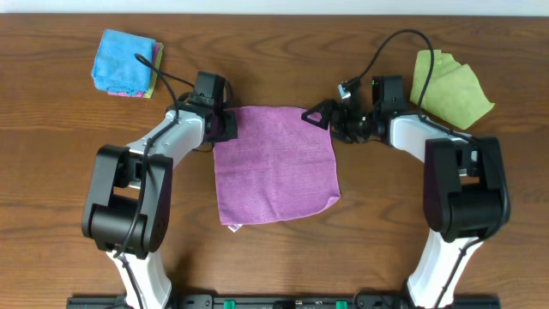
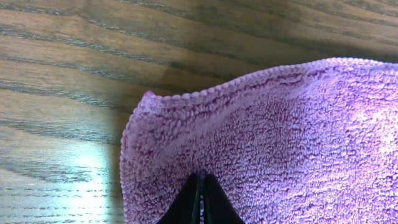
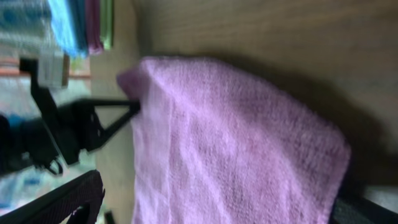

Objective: Fold the cloth
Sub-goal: 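Release the corner and raise the right gripper up and right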

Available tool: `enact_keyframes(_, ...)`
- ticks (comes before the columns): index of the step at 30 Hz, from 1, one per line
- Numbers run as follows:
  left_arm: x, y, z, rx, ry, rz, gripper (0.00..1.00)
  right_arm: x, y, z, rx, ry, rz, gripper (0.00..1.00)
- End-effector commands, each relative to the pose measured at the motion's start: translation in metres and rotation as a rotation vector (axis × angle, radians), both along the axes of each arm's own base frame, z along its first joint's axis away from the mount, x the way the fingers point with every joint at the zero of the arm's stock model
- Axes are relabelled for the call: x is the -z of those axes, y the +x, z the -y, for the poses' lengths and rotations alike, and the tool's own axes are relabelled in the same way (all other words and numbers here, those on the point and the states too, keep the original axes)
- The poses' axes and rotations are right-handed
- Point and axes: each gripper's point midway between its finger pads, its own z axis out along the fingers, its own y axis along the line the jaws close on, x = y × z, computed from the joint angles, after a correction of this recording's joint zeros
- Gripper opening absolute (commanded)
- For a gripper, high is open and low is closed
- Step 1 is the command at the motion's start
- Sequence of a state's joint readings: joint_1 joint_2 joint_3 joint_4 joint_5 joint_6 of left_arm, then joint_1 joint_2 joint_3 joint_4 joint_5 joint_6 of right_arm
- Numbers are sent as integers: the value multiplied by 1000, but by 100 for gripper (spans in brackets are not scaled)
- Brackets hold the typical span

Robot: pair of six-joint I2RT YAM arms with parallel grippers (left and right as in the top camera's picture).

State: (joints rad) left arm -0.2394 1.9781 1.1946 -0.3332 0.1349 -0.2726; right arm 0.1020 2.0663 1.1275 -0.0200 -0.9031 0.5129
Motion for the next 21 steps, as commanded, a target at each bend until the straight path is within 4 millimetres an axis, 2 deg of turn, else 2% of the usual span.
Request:
enact_keyframes(1,40,-37,-9,5,44,-148,5,6,6,-3,57,18,-30,99)
enact_keyframes(7,40,-37,-9,5,45,-147,6,-27,39,-14,98,74,148,99)
enact_keyframes(14,40,-37,-9,6,45,-147,6,-57,58,-15,107,119,316,99)
enact_keyframes(17,40,-38,-9,8,46,-150,6,-65,70,-7,150,101,382,99)
enact_keyframes(21,41,-40,-9,9,48,-157,6,-65,80,2,192,54,431,99)
